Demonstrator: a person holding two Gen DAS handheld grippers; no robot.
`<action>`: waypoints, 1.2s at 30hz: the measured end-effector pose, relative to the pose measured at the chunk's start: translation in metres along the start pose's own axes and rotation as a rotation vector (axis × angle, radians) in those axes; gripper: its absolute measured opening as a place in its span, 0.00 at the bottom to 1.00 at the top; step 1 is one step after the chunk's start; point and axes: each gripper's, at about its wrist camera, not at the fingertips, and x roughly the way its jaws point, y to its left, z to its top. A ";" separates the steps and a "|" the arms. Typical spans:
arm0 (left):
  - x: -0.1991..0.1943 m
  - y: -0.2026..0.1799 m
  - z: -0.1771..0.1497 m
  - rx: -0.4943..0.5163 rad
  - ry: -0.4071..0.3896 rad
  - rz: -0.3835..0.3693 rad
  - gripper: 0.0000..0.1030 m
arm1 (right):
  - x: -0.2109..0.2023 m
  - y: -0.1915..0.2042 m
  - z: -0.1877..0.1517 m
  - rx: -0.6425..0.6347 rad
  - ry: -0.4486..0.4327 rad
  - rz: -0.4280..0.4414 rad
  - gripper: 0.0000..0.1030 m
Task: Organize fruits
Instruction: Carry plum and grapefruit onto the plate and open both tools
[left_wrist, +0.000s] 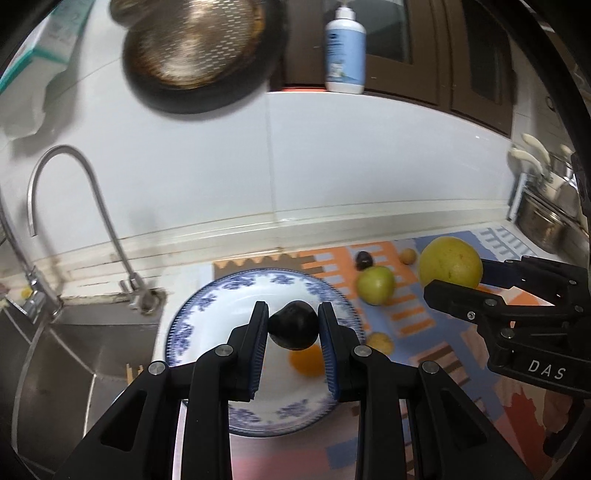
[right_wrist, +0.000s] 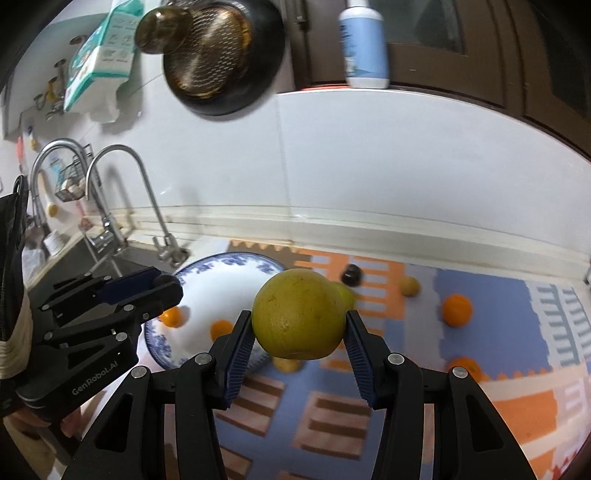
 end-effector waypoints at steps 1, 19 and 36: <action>0.001 0.004 0.000 -0.008 0.002 0.006 0.26 | 0.004 0.003 0.003 -0.007 0.001 0.012 0.49; 0.066 0.073 0.001 -0.156 0.118 0.024 0.26 | 0.108 0.042 0.027 -0.079 0.166 0.144 0.49; 0.126 0.087 -0.014 -0.182 0.299 -0.011 0.27 | 0.175 0.046 0.024 -0.082 0.333 0.163 0.49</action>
